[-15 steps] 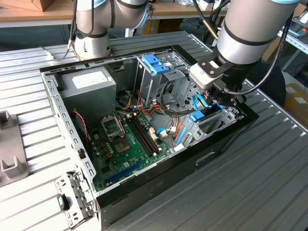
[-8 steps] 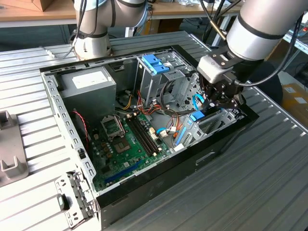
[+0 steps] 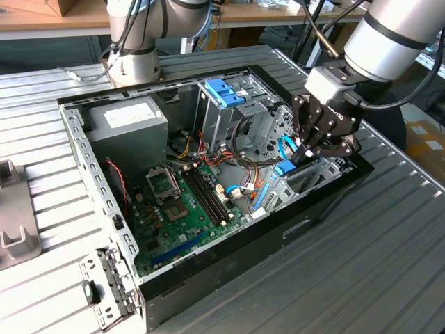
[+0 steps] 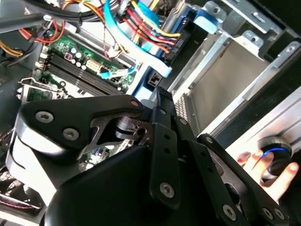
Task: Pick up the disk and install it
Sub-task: 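Insert the second disk wire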
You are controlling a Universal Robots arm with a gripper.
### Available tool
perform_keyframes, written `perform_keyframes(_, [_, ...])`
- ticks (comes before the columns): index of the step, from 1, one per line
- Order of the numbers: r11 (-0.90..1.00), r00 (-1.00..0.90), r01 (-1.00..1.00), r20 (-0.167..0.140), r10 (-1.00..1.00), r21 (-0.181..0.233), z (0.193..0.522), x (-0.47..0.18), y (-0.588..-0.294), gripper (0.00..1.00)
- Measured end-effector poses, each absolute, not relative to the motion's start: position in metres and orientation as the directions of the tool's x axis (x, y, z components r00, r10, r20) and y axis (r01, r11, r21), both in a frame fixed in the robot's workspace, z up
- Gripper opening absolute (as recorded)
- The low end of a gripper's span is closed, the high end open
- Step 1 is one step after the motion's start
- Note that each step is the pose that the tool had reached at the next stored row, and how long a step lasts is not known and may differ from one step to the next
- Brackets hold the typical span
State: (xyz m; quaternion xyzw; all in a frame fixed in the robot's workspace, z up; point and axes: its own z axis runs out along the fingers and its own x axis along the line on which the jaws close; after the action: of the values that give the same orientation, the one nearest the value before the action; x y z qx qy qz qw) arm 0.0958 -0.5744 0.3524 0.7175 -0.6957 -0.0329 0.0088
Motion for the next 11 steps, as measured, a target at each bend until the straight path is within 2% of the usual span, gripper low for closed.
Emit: perform_keyframes(11, [0.041,-0.043,-0.997,-0.031,-0.999,0.065,0.3525,0.102,-0.5708,0.1])
